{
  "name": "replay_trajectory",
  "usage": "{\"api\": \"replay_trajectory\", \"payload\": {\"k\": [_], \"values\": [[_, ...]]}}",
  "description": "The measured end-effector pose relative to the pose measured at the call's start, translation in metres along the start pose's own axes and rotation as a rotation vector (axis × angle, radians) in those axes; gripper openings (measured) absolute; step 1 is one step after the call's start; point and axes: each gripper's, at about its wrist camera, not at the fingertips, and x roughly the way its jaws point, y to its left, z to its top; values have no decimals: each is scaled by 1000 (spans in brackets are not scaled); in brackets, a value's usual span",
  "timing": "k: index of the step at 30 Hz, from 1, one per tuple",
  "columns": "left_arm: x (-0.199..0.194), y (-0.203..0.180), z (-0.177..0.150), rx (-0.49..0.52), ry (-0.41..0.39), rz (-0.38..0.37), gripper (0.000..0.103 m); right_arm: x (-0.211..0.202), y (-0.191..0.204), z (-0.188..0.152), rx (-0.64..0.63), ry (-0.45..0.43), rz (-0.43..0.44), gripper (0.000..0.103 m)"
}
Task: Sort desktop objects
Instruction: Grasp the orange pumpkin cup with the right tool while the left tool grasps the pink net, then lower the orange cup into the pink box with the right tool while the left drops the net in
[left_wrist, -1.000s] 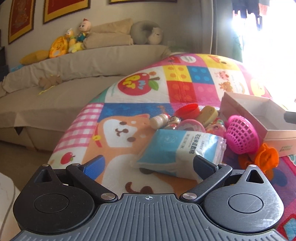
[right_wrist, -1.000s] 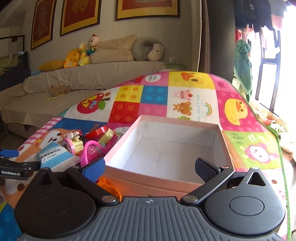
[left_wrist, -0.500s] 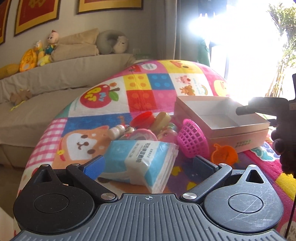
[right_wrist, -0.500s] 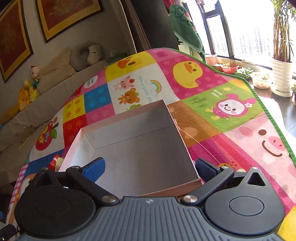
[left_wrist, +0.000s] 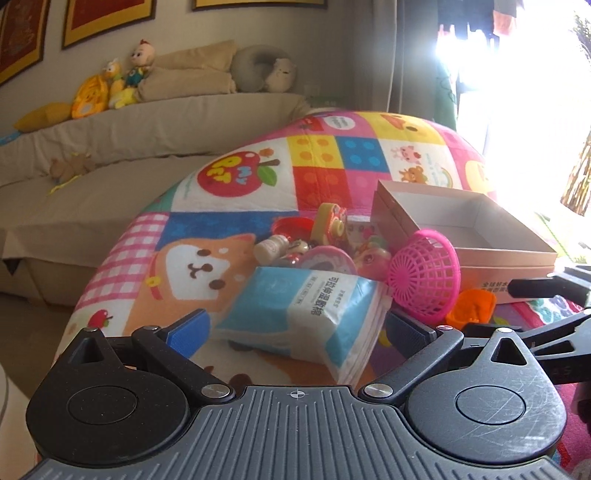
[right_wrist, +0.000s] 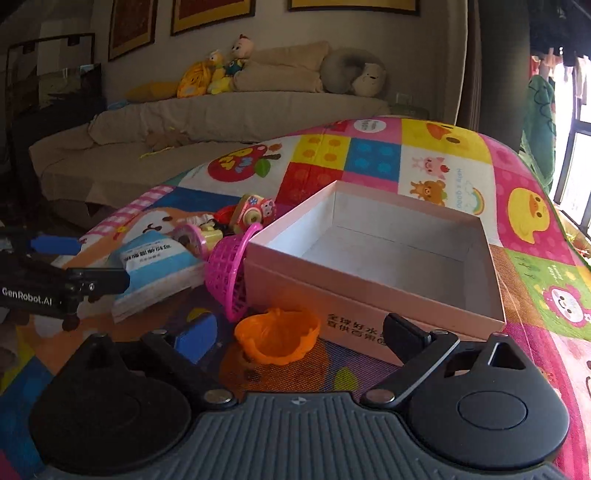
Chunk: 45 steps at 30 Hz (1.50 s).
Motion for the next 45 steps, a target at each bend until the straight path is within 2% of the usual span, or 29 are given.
{"api": "replay_trajectory", "payload": {"k": [3, 4, 11, 15, 18, 19, 21, 26, 32, 35, 38, 39, 41, 45], "values": [[-5, -10, 5, 28, -16, -30, 103, 21, -3, 0, 45, 51, -10, 77], [-5, -12, 7, 29, -17, -38, 103, 25, -7, 0, 67, 68, 2, 61], [17, -41, 19, 13, 13, -157, 103, -16, -20, -21, 101, 27, -29, 60], [36, -72, 20, 85, 19, -147, 103, -38, -28, -48, 125, 30, -84, 60], [48, -88, 20, 136, 8, -114, 101, -50, -35, -56, 178, -5, -93, 63], [52, -92, 20, 154, 1, -96, 100, -53, -36, -56, 189, -27, -103, 76], [56, -94, 19, 183, -14, -59, 98, -52, -37, -56, 197, -34, -111, 84], [56, -72, 18, 203, -39, 32, 99, -52, -36, -56, 187, -33, -102, 85], [57, -33, 25, 168, -34, 159, 98, -47, -36, -52, 191, -19, -110, 88], [48, -26, 27, 126, -35, 94, 98, -45, -36, -52, 196, -11, -111, 89], [41, -41, 25, 152, -53, 23, 96, -44, -36, -52, 198, -6, -112, 89], [40, -47, 24, 171, -58, 17, 91, -44, -37, -51, 200, -4, -114, 89], [41, -58, 21, 205, -56, 5, 86, -44, -37, -52, 202, -4, -119, 89], [41, -69, 12, 249, -39, -23, 86, -45, -37, -52, 206, -9, -125, 90]]}}
